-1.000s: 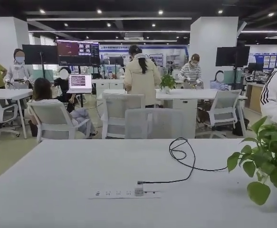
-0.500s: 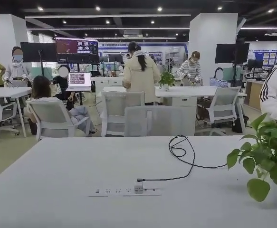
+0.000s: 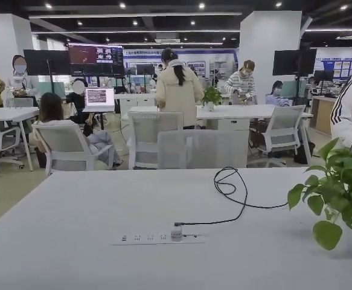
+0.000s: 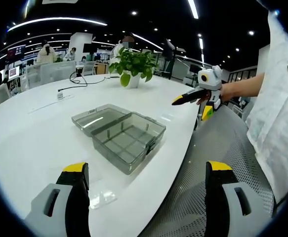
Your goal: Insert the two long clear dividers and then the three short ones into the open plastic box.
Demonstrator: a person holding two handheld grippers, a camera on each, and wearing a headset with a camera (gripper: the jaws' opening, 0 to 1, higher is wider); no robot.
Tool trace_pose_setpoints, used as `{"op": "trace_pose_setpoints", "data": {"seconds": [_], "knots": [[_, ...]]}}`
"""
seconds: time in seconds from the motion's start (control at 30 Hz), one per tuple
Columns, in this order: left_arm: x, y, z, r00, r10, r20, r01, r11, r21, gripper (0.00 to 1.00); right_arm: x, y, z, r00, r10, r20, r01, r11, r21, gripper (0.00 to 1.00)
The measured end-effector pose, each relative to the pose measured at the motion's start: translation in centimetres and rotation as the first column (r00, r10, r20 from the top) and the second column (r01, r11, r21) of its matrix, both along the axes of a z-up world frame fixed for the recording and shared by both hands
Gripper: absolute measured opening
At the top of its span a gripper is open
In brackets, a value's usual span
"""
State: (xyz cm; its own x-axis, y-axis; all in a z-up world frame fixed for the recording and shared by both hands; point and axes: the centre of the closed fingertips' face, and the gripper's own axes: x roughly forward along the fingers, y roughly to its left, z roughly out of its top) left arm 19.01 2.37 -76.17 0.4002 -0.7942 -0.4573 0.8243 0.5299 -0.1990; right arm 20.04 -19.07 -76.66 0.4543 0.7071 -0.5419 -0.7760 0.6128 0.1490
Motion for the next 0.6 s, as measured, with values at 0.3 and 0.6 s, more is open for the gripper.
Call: {"op": "trace_pose_setpoints", "data": {"seconds": [0.3, 0.6], "knots": [[0.7, 0.9, 0.5, 1.0, 0.016, 0.002, -0.016, 1.0, 0.004, 1.0, -0.1, 0.1, 0.0, 1.0, -0.012, -0.002, 0.012, 1.0, 0.009, 0.88], [2.3, 2.7, 0.6, 0.999, 0.052, -0.001, -0.052, 0.998, 0.031, 0.98, -0.1, 0.2, -0.1, 1.0, -0.021, -0.006, 0.021, 1.0, 0.015, 0.88]]}}
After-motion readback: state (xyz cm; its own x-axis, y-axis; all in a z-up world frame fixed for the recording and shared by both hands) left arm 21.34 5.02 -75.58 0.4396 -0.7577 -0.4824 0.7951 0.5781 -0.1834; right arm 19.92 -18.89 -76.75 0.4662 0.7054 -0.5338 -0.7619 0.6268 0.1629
